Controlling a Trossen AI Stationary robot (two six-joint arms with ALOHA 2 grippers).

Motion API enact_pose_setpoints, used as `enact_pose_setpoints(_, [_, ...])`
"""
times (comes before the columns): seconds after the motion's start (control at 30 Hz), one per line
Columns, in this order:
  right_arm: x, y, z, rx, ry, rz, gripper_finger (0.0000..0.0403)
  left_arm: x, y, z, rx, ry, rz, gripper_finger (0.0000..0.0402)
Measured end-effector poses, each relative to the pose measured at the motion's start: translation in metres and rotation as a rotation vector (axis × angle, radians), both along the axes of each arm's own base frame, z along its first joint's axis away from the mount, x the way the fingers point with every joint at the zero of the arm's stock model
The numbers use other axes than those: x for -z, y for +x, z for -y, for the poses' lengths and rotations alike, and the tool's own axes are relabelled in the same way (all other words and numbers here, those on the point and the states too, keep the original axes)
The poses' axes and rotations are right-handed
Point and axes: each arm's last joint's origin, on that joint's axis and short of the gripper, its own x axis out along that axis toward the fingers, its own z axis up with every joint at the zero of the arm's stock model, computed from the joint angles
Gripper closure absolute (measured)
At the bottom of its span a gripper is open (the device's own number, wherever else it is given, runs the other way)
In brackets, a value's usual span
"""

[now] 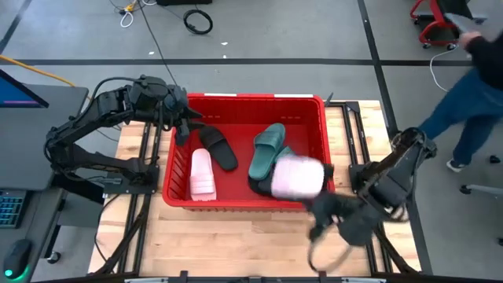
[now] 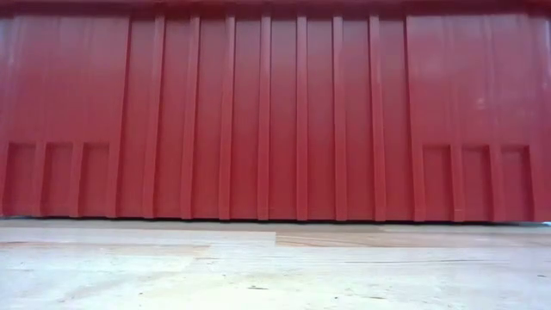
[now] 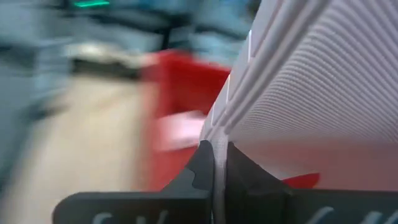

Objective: Pick and place slides into bin
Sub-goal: Put the pink slipper into the red bin

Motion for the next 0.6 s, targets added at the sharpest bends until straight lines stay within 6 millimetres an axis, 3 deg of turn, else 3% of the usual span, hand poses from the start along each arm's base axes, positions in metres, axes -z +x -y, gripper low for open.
enact_pose_setpoints(0.1, [-0.005, 0.018, 0.029, 0.218, -0.076, 0.072, 0.039, 0.0, 0.0, 0.0, 0.0, 0.0, 0.0, 0.0228])
enact_pose_setpoints(0.23, [0.009, 0.05, 0.073, 0.206, -0.01, -0.086, 0.0391, 0.0, 0.0, 0.0, 0.001, 0.001, 0.0, 0.0224])
enact_pose_setpoints(0.4, [0.05, 0.082, 0.129, 0.195, -0.004, -0.454, 0.0391, 0.0, 0.0, 0.0, 0.001, 0.001, -0.001, 0.0227])
enact_pose_setpoints(0.6, [0.104, 0.094, 0.185, 0.19, -0.087, -1.004, 0.0391, 0.0, 0.0, 0.0, 0.013, 0.02, -0.006, 0.0228])
